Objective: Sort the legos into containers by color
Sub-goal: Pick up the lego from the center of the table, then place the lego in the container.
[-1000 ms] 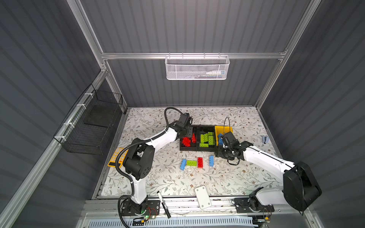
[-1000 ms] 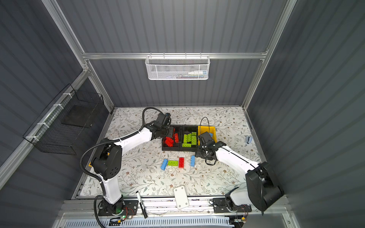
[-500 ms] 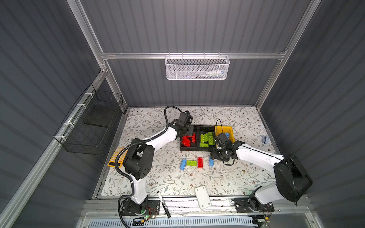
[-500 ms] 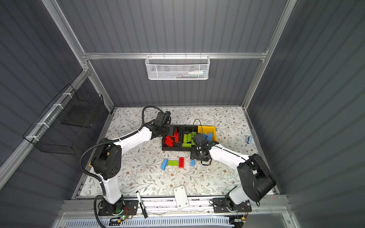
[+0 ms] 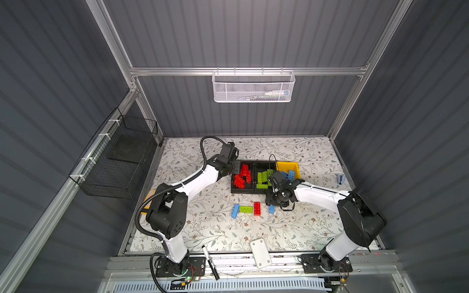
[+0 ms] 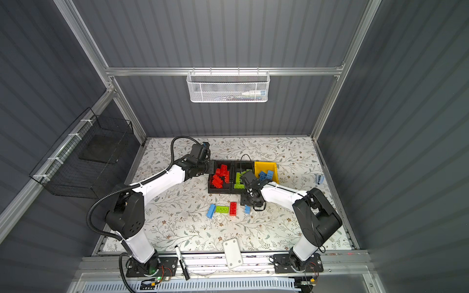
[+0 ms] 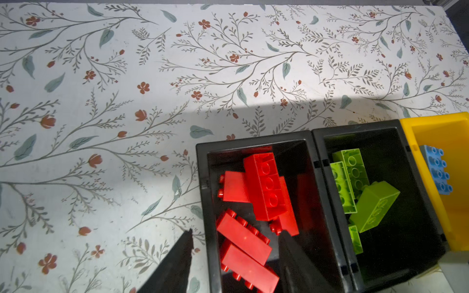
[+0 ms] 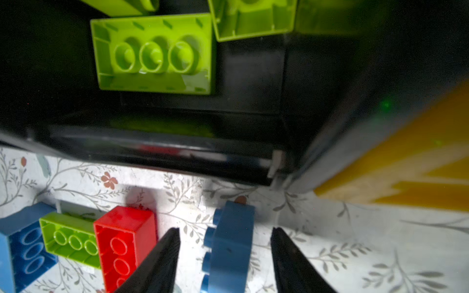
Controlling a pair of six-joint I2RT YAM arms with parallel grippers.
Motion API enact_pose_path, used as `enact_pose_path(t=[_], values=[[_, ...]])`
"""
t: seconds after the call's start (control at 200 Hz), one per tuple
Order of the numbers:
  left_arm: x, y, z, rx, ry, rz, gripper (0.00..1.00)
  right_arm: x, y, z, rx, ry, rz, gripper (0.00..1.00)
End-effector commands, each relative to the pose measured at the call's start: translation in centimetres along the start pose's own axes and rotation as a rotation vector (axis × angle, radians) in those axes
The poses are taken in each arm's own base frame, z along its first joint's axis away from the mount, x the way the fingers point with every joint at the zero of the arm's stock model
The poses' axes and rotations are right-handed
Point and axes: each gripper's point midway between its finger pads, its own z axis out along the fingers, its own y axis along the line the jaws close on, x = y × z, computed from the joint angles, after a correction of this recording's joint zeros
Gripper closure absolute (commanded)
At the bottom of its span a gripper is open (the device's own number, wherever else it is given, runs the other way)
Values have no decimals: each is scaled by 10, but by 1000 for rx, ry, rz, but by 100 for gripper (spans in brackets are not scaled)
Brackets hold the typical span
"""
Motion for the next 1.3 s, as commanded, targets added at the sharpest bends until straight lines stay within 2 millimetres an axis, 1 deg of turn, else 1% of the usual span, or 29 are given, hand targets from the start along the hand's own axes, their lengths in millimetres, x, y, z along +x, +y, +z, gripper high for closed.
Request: enact_pose_path(t=[0.0,0.065,0.16,0.255,0.455,0.545,0.625,0.735,0.821,0.961,1.101,1.221,1.296], values=[[5,7,-11,-21,-3,-7,44,-2,3,0,-1,-2,11,51],[10,11,-13,-31,3,-12,43,-1,4,0,0,1,10,57],[14,14,-18,-38,3,-16,43,-2,3,0,3,-4,11,62],[19,18,-23,-46,-2,-22,43,-4,3,-4,8,-10,7,69],[25,20,-29,-46,-6,-33,43,-13,4,-28,3,-69,0,79],[29,21,-31,-42,-4,-39,43,-18,5,-43,-1,-104,-8,81],[33,23,-34,-46,-4,-44,42,-26,0,-57,11,-144,-8,81],[41,24,-40,-35,-2,-46,41,-43,-10,-77,18,-205,4,80],[46,26,-45,-34,-5,-51,39,-58,-22,-89,16,-245,26,80],[56,25,-53,-12,-1,-56,37,-84,-40,-102,41,-303,32,79],[73,26,-61,1,20,-68,36,-110,-57,-107,41,-333,60,79],[87,25,-66,-4,40,-57,34,-132,-70,-105,57,-351,72,79],[95,20,-71,-5,45,-43,34,-145,-76,-103,61,-358,74,79]])
